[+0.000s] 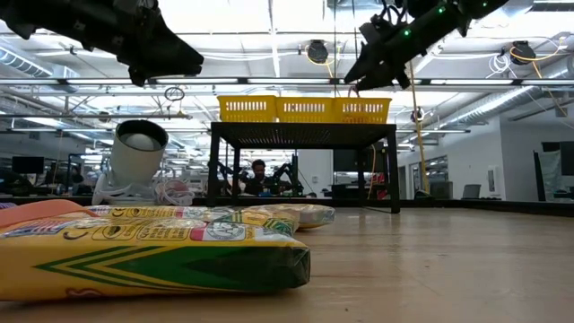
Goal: Pick & Place Office Desk Supplies
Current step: Put the orange rubber band into the right yellow bin on the shelf
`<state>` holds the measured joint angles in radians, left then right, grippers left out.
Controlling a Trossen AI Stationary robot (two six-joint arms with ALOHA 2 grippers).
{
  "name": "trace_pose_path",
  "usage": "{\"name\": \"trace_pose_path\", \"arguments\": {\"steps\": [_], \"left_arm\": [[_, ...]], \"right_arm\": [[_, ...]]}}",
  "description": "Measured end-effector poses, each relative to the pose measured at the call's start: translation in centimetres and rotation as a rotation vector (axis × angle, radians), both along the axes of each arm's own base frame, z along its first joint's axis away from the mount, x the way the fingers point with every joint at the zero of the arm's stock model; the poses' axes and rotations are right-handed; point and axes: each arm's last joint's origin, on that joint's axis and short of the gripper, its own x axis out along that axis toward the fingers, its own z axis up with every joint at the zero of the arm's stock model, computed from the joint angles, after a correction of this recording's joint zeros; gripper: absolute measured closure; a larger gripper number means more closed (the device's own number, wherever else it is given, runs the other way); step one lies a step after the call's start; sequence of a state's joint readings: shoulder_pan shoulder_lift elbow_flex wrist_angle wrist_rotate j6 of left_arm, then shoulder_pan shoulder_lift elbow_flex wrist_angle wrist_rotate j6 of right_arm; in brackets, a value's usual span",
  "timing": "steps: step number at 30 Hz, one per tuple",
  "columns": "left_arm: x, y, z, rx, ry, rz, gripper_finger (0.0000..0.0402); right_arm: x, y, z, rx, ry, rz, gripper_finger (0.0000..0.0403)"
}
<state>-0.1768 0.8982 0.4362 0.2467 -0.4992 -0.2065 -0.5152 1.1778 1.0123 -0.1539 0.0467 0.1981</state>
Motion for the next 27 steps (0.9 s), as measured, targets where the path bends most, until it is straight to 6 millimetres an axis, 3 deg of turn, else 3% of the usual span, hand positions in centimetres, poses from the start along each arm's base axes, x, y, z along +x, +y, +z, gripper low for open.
{"name": "trace_pose_path", "arguments": {"steps": [10,15,20,27], "left_arm": [[0.0,0.0,0.2,-0.002,-0.018,0.0,0.027],[0.0,-0.1,0.1,-0.021,-0.016,-0.012,0.027],[0.3,-0.5,-0.1,-0.07,-0.007,-0.151,0.027],[1.3,-1.4,-1.5,-0.122,0.067,-0.272,0.027]], "right_arm": [[-0.3,0.2,1.0,0.043,0.059,-0.001,0.0216],[0.4,1.1,1.4,0.047,-0.002,0.191,0.0215],[1.9,3.5,3.3,-0.024,-0.189,0.459,0.0216],[3.4,9.0,5.1,-0.251,-0.339,0.873,0.0216]]}}
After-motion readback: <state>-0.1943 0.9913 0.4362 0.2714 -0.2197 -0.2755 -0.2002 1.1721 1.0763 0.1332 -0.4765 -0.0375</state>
